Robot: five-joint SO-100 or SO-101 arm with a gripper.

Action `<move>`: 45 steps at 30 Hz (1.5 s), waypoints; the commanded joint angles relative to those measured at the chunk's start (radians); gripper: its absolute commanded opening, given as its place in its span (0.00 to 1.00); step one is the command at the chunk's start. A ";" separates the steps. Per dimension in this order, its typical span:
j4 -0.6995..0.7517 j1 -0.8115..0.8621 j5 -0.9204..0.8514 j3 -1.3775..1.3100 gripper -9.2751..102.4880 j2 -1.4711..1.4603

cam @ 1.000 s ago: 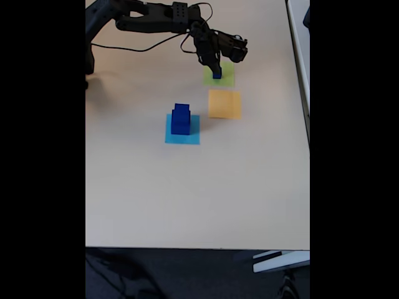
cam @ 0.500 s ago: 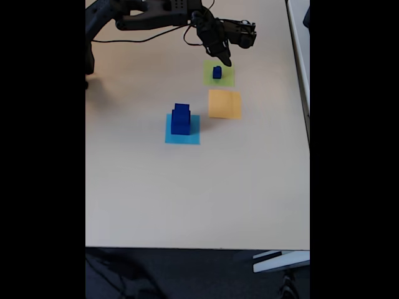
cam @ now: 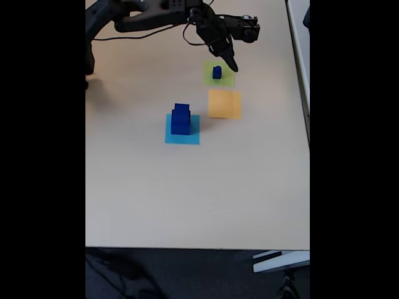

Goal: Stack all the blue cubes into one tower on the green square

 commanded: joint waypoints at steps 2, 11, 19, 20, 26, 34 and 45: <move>-0.003 0.078 -0.035 0.101 0.30 0.215; 0.066 0.209 -0.127 0.199 0.40 0.299; 0.055 0.242 -0.132 0.414 0.44 0.380; 0.046 0.244 -0.138 0.440 0.45 0.391; 0.006 0.284 -0.172 0.555 0.45 0.439; 0.000 0.337 -0.225 0.644 0.42 0.477; 0.000 0.357 -0.252 0.696 0.37 0.494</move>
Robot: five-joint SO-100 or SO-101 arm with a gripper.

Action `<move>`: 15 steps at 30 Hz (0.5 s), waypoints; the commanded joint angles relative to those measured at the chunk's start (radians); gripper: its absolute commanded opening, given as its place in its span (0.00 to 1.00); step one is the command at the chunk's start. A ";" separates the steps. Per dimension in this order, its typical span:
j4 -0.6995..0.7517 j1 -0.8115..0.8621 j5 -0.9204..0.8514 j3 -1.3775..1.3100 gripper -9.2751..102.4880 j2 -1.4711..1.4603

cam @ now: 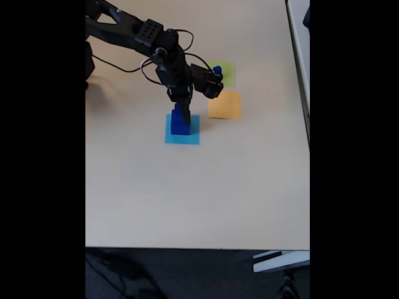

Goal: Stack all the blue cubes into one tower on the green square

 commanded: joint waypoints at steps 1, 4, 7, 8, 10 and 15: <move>-0.017 0.009 -0.002 -0.006 0.36 0.104; -0.015 0.012 -0.002 -0.002 0.34 0.104; -0.015 0.012 -0.002 0.006 0.31 0.106; -0.015 0.012 -0.002 0.008 0.30 0.107; -0.015 0.014 -0.006 0.014 0.28 0.109; -0.015 0.021 -0.025 0.015 0.28 0.110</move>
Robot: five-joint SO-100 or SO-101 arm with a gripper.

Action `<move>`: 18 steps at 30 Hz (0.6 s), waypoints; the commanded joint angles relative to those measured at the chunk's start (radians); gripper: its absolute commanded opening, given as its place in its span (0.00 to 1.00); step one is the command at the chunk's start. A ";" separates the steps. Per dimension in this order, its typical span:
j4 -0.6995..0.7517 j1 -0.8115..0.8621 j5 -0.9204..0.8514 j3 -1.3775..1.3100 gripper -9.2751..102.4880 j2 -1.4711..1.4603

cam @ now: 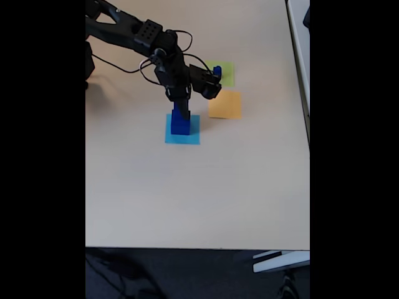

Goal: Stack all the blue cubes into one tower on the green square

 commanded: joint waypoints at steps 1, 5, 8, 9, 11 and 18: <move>-0.015 0.014 -0.015 -0.006 0.28 0.103; -0.011 0.017 -0.025 -0.006 0.28 0.106; -0.008 0.018 -0.031 -0.006 0.27 0.106; -0.005 0.020 -0.032 -0.006 0.27 0.106; -0.003 0.023 -0.038 -0.006 0.24 0.106; 0.008 0.032 -0.046 -0.011 0.15 0.107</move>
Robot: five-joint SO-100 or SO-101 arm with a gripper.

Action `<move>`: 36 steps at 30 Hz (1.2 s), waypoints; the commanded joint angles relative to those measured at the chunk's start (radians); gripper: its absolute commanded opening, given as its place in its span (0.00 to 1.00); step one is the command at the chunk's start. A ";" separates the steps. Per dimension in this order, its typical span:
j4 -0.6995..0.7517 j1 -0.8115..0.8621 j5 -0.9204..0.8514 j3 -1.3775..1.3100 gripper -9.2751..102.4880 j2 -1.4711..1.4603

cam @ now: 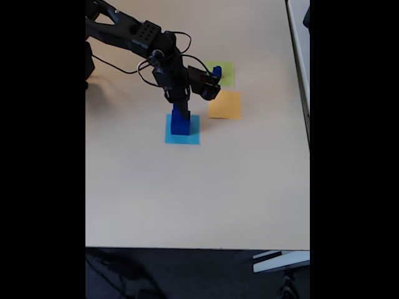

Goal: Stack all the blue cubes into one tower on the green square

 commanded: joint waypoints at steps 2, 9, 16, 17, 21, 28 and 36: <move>0.018 0.003 -0.008 -0.029 0.14 0.100; 0.117 -0.021 0.028 -0.238 0.14 0.044; 0.117 -0.066 0.097 -0.364 0.14 -0.006; 0.109 -0.074 0.104 -0.371 0.14 -0.012; 0.040 -0.109 0.126 -0.394 0.14 -0.051; -0.038 -0.173 0.181 -0.503 0.14 -0.178; -0.161 -0.222 0.227 -0.534 0.14 -0.295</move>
